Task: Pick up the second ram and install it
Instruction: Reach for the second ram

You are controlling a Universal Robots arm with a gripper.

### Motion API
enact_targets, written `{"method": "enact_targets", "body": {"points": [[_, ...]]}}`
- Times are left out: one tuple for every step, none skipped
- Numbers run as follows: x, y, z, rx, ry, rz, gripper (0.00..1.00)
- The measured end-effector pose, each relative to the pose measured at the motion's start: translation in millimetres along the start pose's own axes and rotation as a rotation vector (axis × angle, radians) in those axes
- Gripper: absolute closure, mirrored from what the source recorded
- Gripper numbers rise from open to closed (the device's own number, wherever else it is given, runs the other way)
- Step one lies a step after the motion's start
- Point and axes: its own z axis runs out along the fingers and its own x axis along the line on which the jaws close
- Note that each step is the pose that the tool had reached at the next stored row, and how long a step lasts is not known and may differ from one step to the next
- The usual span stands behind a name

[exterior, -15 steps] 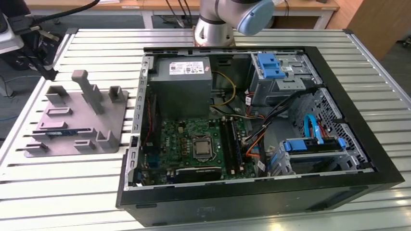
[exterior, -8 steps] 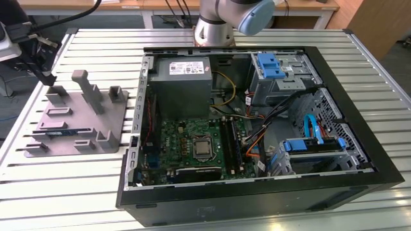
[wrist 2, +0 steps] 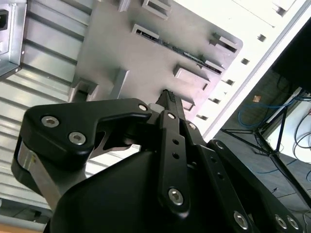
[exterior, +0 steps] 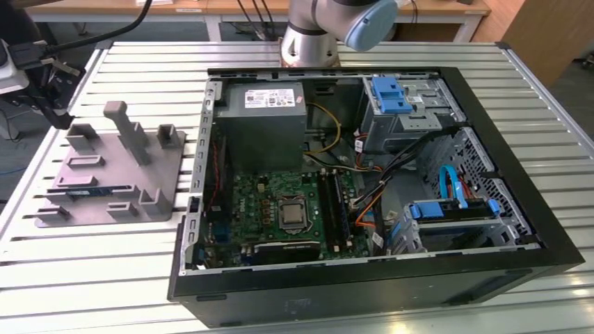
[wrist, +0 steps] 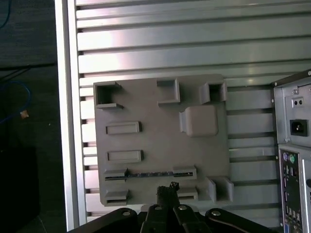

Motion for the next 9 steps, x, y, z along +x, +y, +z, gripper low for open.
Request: {"method": "enact_targets", "body": {"points": [[0.0,0.0,0.6,0.0062,-0.0005,-0.001,0.90],[-0.1,-0.1,1.5,0.0084,-0.0004,-0.002,0.90],[-0.1,-0.1,2.3,0.0089,0.0001,-0.004,0.90],[-0.2,-0.1,3.0,0.0091,0.0003,-0.008,0.90],[-0.2,0.0,3.5,0.0094,0.0005,-0.013,0.90],[-0.1,0.0,3.6,0.0095,0.0006,-0.015,0.90],[-0.1,0.0,3.5,0.0096,0.0007,-0.015,0.90],[-0.1,0.0,3.6,0.0096,0.0007,-0.015,0.90],[-0.1,0.0,3.7,0.0095,0.0006,-0.015,0.90]]}}
